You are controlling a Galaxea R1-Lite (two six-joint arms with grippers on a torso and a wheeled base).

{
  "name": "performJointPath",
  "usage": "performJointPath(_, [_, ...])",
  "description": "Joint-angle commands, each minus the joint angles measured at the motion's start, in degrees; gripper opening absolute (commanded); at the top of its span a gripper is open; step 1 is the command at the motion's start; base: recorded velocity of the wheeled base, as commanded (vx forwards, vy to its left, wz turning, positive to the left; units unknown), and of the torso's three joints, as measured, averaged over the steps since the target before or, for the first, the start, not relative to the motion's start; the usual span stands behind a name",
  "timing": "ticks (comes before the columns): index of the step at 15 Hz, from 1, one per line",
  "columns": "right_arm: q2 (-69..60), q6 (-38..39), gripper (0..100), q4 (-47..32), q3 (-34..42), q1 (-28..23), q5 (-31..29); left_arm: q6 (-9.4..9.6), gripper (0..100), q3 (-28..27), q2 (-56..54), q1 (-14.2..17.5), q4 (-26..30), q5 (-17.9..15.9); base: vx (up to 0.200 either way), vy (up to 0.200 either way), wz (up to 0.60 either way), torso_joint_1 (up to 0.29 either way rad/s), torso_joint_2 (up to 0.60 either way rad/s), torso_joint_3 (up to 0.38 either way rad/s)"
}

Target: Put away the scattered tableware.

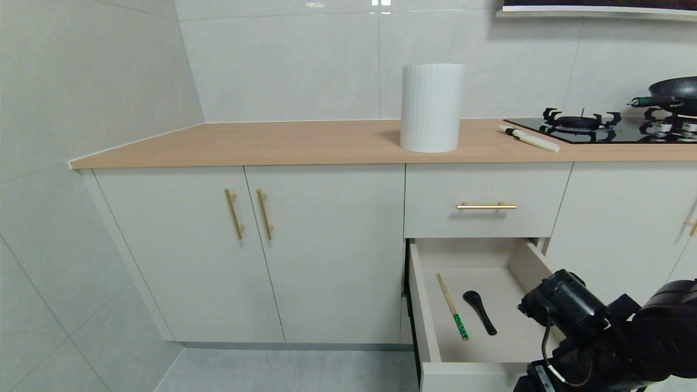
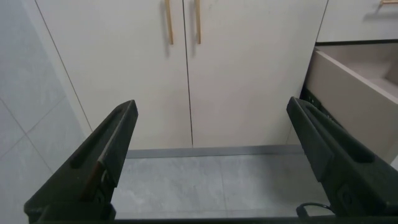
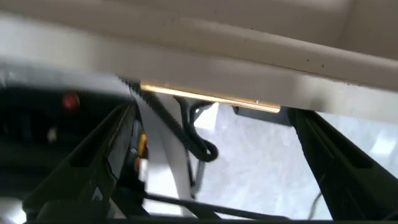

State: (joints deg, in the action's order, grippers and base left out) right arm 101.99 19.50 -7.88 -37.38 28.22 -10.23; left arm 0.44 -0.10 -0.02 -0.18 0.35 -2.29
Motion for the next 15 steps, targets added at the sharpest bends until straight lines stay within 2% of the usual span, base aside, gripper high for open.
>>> performJointPath(1, [3.66, 3.17, 100, 2.43, -1.65, -0.01, -1.64, 0.00, 100, 0.01, 0.02, 0.01, 0.00, 0.01, 0.000, 0.000, 0.00, 0.000, 0.00, 0.000])
performJointPath(3, [6.12, 4.49, 100, 6.56, -1.65, -0.80, -5.15, 0.00, 100, 0.01, 0.02, 0.01, 0.00, 0.01, 0.000, 0.000, 0.00, 0.000, 0.00, 0.000])
performJointPath(6, [9.81, 5.72, 100, 13.15, -1.56, -1.77, -7.00, 0.00, 100, 0.01, 0.02, 0.01, 0.00, 0.01, 0.000, 0.000, 0.00, 0.000, 0.00, 0.000])
performJointPath(9, [15.26, 5.63, 100, 26.60, -0.42, -5.11, -7.00, 0.00, 100, 0.01, 0.02, 0.01, 0.09, 0.01, 0.000, 0.000, 0.00, 0.000, 0.00, 0.000])
performJointPath(10, [18.42, 5.10, 100, 36.44, 1.34, -6.86, -7.00, 0.00, 100, 0.01, 0.02, 0.01, 0.09, 0.01, 0.000, 0.000, 0.00, 0.000, 0.00, 0.000])
performJointPath(11, [20.45, 4.58, 100, 42.42, 2.04, -7.74, -7.09, 0.00, 100, 0.01, 0.02, 0.01, 0.00, 0.01, 0.000, 0.000, 0.00, 0.000, 0.00, 0.000])
performJointPath(15, [27.30, -0.96, 100, 57.80, 0.81, -9.85, -6.65, 0.00, 100, 0.01, 0.02, 0.01, 0.00, 0.01, 0.000, 0.000, 0.00, 0.000, 0.00, 0.000])
